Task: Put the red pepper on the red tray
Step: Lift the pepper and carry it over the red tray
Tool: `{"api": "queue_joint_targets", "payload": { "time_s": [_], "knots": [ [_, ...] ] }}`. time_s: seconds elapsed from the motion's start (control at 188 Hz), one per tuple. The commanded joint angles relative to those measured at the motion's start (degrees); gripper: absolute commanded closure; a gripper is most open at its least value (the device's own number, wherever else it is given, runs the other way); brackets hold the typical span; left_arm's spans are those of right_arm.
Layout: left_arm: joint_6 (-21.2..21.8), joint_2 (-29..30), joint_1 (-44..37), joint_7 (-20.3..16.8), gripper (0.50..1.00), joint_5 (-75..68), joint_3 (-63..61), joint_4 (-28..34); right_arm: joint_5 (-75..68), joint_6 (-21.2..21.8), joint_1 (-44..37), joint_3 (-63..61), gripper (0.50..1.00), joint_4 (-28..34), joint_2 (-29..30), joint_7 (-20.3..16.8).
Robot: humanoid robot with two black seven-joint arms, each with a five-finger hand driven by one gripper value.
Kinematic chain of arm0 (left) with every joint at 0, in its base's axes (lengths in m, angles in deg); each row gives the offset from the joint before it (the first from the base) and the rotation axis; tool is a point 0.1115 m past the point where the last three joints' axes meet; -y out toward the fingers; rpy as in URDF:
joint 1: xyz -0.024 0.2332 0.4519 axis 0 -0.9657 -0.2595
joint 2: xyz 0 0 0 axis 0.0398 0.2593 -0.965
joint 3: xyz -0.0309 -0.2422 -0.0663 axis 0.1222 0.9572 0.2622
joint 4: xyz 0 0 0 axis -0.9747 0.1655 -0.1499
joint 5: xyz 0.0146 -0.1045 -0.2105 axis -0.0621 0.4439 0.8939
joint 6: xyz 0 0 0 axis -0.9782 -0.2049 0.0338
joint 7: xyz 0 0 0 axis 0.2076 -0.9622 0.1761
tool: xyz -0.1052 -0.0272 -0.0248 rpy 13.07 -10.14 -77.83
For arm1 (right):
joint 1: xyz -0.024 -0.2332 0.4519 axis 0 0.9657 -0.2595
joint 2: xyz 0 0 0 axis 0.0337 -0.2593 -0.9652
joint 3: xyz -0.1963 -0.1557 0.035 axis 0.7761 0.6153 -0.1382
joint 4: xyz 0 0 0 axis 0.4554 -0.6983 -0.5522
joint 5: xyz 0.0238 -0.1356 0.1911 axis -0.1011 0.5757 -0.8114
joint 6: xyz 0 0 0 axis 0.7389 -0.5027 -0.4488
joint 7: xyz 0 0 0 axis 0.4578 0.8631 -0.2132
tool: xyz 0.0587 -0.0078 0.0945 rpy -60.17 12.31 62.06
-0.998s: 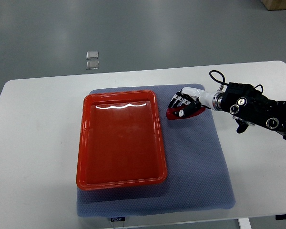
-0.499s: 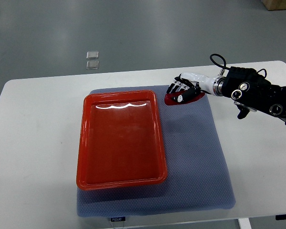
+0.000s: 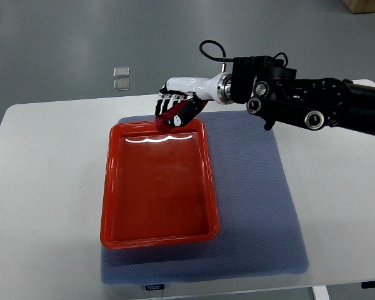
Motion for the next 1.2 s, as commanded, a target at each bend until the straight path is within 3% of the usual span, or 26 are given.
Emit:
{"api": "queue_joint_targets", "payload": {
  "time_s": [0.0, 0.064, 0.35, 0.828, 1.194],
  "knots": [
    [0.01, 0.00, 0.00, -0.02, 0.500, 0.00, 0.02, 0.00, 0.08, -0.34, 0.04, 1.88, 0.932, -1.65, 5.18, -0.01],
    [0.01, 0.00, -0.09, -0.02, 0.500, 0.00, 0.02, 0.00, 0.17, -0.78, 0.57, 2.32, 0.932, -3.05, 7.56, -0.01],
    [0.01, 0.00, -0.44, -0.02, 0.500, 0.00, 0.02, -0.09, 0.96, -1.39, 5.14, 2.58, 0.930, -7.45, 7.56, 0.08],
    [0.01, 0.00, -0.35, -0.02, 0.500, 0.00, 0.02, -0.09, 1.13, -5.70, 10.24, 2.58, 0.916, -9.12, 7.56, 0.17],
    [0.01, 0.00, -0.35, -0.02, 0.500, 0.00, 0.02, -0.09, 1.14, -6.49, 12.08, 2.58, 0.902, -10.09, 7.56, 0.69]
  ]
}}
